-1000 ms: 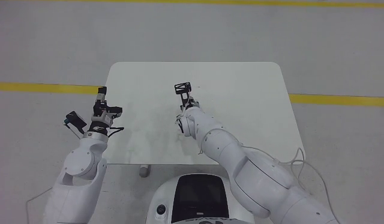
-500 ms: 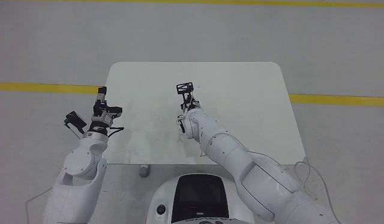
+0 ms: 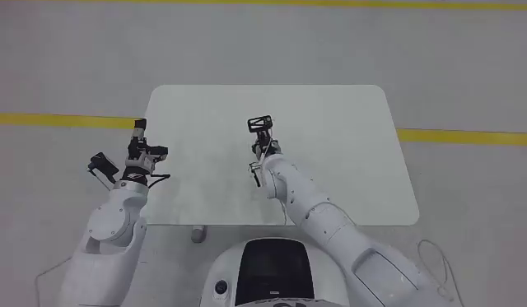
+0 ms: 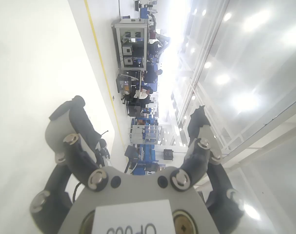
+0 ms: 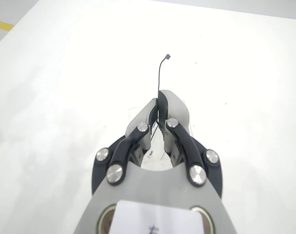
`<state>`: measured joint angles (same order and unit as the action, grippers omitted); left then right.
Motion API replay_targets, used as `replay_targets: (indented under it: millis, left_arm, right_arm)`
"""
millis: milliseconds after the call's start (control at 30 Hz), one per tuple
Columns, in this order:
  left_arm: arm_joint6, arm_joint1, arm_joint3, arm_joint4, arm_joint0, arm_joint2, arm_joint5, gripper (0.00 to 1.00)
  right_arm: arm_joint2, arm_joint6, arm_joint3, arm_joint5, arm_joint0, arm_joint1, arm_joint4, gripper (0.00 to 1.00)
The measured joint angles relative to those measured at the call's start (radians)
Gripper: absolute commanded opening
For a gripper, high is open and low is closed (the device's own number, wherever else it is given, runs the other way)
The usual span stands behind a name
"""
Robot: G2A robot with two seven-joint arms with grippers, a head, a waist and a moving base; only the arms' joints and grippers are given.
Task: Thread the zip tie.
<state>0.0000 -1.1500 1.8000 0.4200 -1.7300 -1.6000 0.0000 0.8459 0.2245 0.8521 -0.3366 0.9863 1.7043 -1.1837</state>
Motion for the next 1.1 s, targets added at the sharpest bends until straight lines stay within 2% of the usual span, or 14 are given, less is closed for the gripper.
replay_targets:
  millis: [133,433,533,700,1033,1100]
  left_arm:
    - [0.0,0.0,0.0,0.0,0.0,0.0,0.0,1.0]
    - [0.0,0.0,0.0,0.0,0.0,0.0,0.0,1.0]
    - [0.0,0.0,0.0,0.0,0.0,0.0,0.0,1.0]
    - [0.0,0.0,0.0,0.0,0.0,0.0,0.0,1.0]
    - [0.0,0.0,0.0,0.0,0.0,0.0,0.0,1.0]
    - [0.0,0.0,0.0,0.0,0.0,0.0,0.0,1.0]
  right_arm:
    - [-0.001,-0.004,-0.021,0.0,-0.004,0.001,0.005,0.0]
    - [0.016,-0.024,-0.008,0.012,0.018,-0.005,-0.002,0.0]
    - [0.032,-0.045,-0.003,0.041,0.03,-0.011,-0.001,0.0]
    - [0.052,-0.068,-0.005,0.138,0.038,-0.024,-0.009,0.0]
    - [0.053,-0.07,-0.005,0.144,0.038,-0.024,-0.011,0.0]
    - [0.062,-0.076,-0.001,0.165,0.045,-0.027,0.001,0.0]
